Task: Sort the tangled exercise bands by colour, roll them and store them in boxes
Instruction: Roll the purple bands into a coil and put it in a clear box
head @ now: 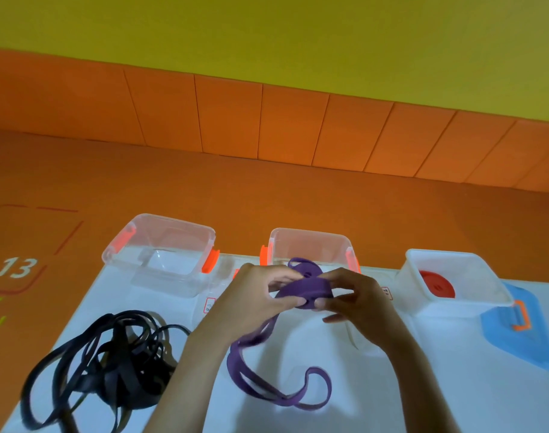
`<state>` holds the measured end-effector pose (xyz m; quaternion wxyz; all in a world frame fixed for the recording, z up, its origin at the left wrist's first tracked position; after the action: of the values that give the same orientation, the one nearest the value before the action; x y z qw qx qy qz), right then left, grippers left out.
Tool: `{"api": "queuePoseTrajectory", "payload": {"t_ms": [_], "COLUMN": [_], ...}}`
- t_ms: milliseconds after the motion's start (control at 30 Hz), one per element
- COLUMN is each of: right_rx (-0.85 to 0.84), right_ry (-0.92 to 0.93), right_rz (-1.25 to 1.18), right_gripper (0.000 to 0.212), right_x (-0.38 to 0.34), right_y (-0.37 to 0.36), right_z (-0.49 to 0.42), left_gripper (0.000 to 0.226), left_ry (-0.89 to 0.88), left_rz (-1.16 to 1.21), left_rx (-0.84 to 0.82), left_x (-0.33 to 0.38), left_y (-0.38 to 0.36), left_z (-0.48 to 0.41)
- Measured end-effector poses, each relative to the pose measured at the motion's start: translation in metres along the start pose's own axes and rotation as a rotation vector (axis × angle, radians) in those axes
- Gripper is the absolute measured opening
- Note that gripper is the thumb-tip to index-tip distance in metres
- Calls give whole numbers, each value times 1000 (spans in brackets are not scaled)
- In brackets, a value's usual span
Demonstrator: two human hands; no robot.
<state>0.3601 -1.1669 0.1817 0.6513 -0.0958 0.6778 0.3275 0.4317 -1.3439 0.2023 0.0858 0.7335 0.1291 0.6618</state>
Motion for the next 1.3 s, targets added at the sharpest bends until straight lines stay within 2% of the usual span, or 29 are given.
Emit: {"api": "queuePoseTrajectory", "payload": {"t_ms": [100, 200, 267, 367, 433, 533, 600, 767, 833, 900, 967, 1067, 1167, 1233, 1300], "right_rx": [51, 35, -9, -45, 2, 34, 22, -41, -9, 6, 16, -31, -27, 44, 62], "right_ry": [35, 81, 97, 159, 140, 141, 145, 104, 108, 120, 147, 185, 141, 163, 199], "right_rz": [-144, -269, -172, 105, 61, -148, -244, -34, -70, -205, -297, -176, -2, -2, -132], "right_gripper": [42, 38, 33, 40, 41, 41, 41, 45, 42, 43, 41, 36, 41, 36, 34], "right_x": [-5, -7, -10, -20, -23, -22, -19, -19, -21, -21, -23, -29, -34, -38, -41], "right_y": [8, 0, -7, -9, -2, 1, -4, -5, 5, 5, 1, -11, -10, 0, 2], "right_z": [1, 3, 3, 0, -2, -2, 0, -1, -1, 1, 3, 2, -3, -2, 0], "left_gripper": [36, 27, 18, 16, 19, 30, 31, 21, 26, 34, 30, 26, 23, 27, 32], "left_ry": [15, 6, -8, -4, 5, -14, -45, -89, -92, -84, -70, -72, -62, -56, -72], "left_rz": [51, -44, -133, -259, -199, 33, 84, -192, -160, -90, -75, -124, -180, -100, 37], "left_rx": [21, -3, -4, -9, 8, 66, 66, -10, 14, 42, 42, 42, 38, 46, 78], "left_x": [1, 8, 8, 6, 7, 13, 18, 28, 29, 28, 25, 23, 18, 19, 23], "left_y": [2, 3, 5, 3, 3, 10, 16, 12, 10, 10, 11, 16, 17, 17, 17], "left_z": [-3, -5, -4, -2, 1, 4, 4, 3, 3, 3, 2, 1, 1, 3, 3]}}
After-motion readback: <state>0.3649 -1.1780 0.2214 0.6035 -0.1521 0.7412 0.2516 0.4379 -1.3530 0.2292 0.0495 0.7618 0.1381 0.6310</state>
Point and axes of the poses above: each hand's wrist, its own z-axis away from the middle knuckle, its own y-axis out of the back of the hand, x = y × z, the point moved 9 cm from there along -z, towards the middle knuckle, and after that the axes turned 7 degrees about z, right-handed, at the moved point
